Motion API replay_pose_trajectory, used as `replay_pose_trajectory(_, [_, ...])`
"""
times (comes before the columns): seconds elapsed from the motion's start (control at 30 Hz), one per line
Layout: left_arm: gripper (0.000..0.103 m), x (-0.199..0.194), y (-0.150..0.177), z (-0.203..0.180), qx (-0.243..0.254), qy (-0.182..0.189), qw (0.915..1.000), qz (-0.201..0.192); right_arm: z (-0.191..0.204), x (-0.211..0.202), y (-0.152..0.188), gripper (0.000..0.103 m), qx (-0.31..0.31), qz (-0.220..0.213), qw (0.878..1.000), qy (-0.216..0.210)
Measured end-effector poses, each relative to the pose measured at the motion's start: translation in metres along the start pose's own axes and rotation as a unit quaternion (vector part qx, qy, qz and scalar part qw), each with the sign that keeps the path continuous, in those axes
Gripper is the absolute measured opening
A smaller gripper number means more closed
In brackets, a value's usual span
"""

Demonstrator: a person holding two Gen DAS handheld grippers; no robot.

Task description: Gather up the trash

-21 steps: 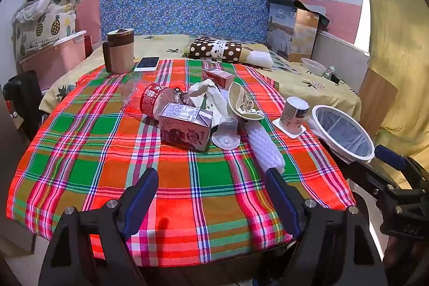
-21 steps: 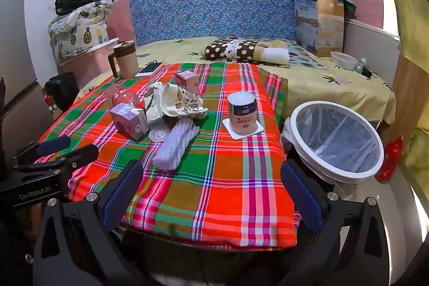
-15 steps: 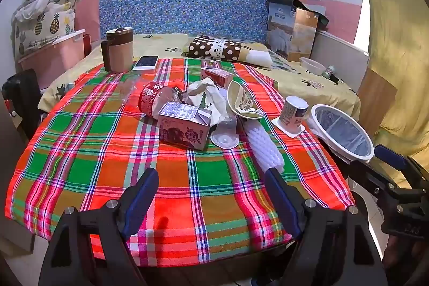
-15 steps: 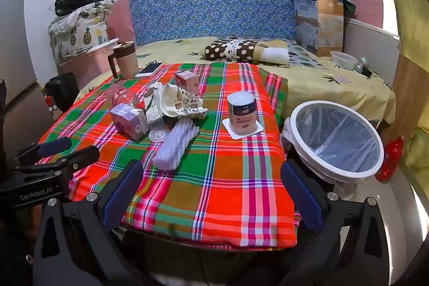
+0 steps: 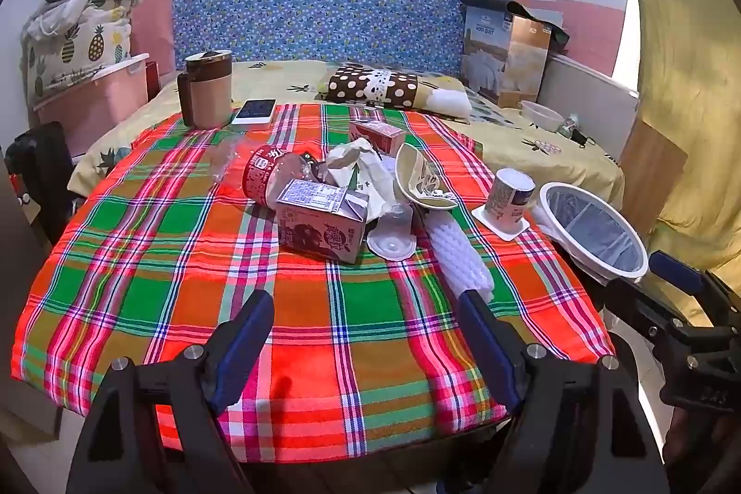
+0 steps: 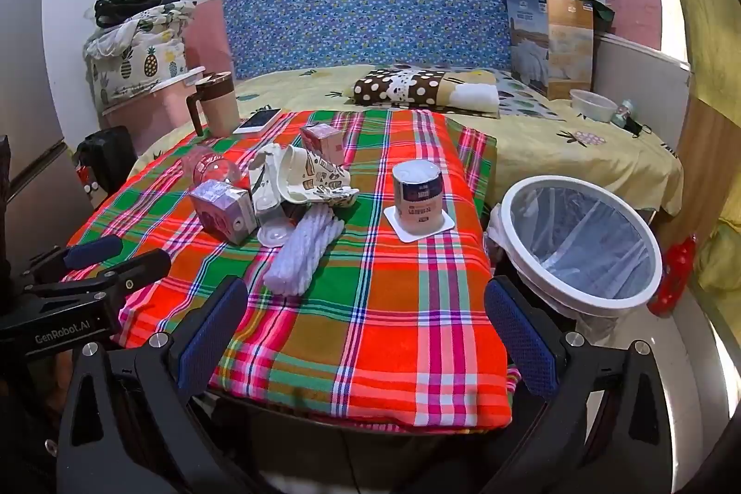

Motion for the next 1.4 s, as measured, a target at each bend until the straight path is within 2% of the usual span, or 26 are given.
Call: replay_pose_trajectory(1.4, [0.081,-0.0015,-0.0064,0.0035,-0.001,-0.004,1.0,-0.003,-0.0001,0.003,-0.001,0.103,-0.001,0.002,1.0,0.001])
Point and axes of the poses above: each gripper's, at about its wrist camera, not at the fingertips, and x roughly the way its jaws point, z to its left, y to its underside, the point moved 1 cm from there along x, roughly the way its jaws point, and after that the axes turned 9 degrees about -y, right-handed, at the moved point
